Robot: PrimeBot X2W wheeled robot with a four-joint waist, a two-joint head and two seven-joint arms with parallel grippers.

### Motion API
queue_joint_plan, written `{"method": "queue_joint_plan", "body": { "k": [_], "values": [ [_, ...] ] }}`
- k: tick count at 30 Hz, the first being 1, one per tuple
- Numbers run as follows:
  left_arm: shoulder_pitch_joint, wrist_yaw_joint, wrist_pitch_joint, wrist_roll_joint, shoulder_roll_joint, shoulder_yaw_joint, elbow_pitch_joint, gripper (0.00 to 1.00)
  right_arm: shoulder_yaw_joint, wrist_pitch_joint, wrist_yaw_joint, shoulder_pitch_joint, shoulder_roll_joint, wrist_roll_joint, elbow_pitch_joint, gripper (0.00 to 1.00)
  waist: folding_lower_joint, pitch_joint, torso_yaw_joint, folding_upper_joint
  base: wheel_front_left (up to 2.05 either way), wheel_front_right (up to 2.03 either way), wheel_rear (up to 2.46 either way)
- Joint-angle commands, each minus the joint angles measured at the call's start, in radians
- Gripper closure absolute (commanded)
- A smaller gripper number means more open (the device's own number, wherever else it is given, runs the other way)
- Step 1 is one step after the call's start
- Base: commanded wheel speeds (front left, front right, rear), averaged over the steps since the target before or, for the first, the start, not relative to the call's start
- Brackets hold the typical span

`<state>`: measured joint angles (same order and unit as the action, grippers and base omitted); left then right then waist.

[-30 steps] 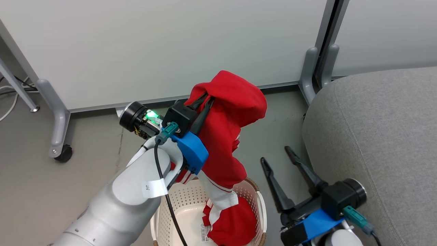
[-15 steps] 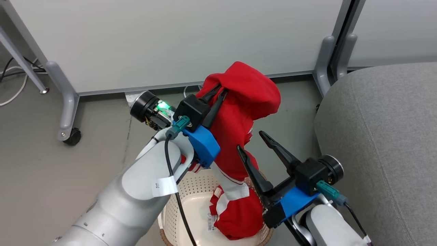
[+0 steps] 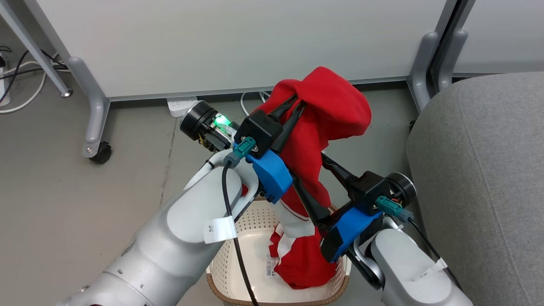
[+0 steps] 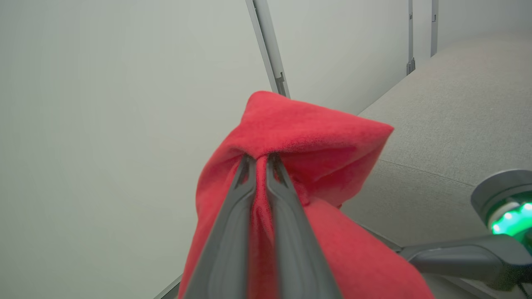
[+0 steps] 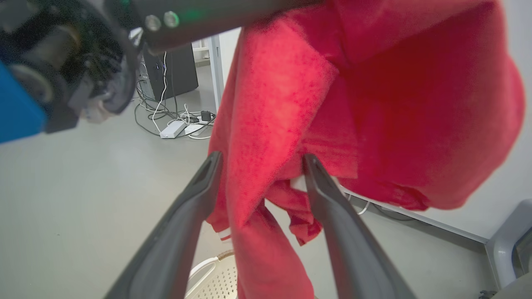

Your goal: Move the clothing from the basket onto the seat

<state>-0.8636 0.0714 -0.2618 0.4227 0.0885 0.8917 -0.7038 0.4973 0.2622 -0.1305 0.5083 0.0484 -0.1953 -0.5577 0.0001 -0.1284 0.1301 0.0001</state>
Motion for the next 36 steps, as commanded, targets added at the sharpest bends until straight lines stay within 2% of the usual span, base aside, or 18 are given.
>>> {"method": "queue_joint_plan", "body": {
  "k": [1,2,3,4,23,24,25,26,36],
  "values": [
    [-0.013,0.005,-0.005,-0.001,-0.005,0.0,0.006,1.0,0.005,0.004,0.0,0.018,0.004,-0.009,-0.011,0.0,-0.0001,-0.001,0.002,-0.0001,0.0,0.0,0.0],
    [-0.015,0.006,-0.005,-0.003,-0.007,-0.001,0.007,1.0,0.008,0.004,0.0,0.024,0.004,-0.015,-0.023,0.0,-0.0001,-0.002,0.003,-0.0001,0.0,0.0,0.0],
    [-0.016,0.007,-0.005,-0.005,-0.009,-0.001,0.007,1.0,0.01,0.004,0.0,0.03,0.003,-0.023,-0.03,0.73,-0.0001,-0.003,0.003,-0.0001,0.0,0.0,0.0],
    [-0.016,0.007,-0.005,-0.006,-0.011,-0.002,0.007,1.0,0.016,0.004,0.0,0.035,0.003,-0.033,-0.034,1.0,-0.0001,-0.003,0.004,-0.0001,0.0,0.0,0.0],
    [-0.01,0.024,-0.005,-0.027,-0.021,-0.026,-0.017,1.0,0.022,0.004,0.0,0.027,0.003,-0.047,-0.014,1.0,-0.0001,-0.003,-0.003,-0.0001,0.0,0.0,0.0],
    [-0.01,0.021,-0.005,-0.026,-0.021,-0.03,-0.017,0.89,0.022,0.004,0.0,0.026,0.003,-0.046,-0.012,1.0,-0.0001,-0.003,-0.003,-0.0001,0.0,0.0,0.0],
    [-0.01,0.019,-0.005,-0.028,-0.022,-0.031,-0.016,0.09,0.021,0.004,0.0,0.026,0.003,-0.045,-0.01,1.0,-0.0001,-0.003,-0.003,-0.0001,0.0,0.0,0.0],
    [-0.009,0.016,-0.005,-0.029,-0.022,-0.035,-0.013,0.0,0.02,0.004,0.0,0.025,0.003,-0.043,-0.009,1.0,-0.0001,-0.004,-0.003,-0.0001,0.0,0.0,0.0],
    [-0.002,0.014,-0.005,-0.046,-0.023,-0.058,-0.002,0.0,-0.004,0.004,0.0,0.015,0.004,-0.038,0.002,1.0,-0.0001,-0.015,-0.01,-0.0001,0.0,0.0,0.0]
  ]
}}
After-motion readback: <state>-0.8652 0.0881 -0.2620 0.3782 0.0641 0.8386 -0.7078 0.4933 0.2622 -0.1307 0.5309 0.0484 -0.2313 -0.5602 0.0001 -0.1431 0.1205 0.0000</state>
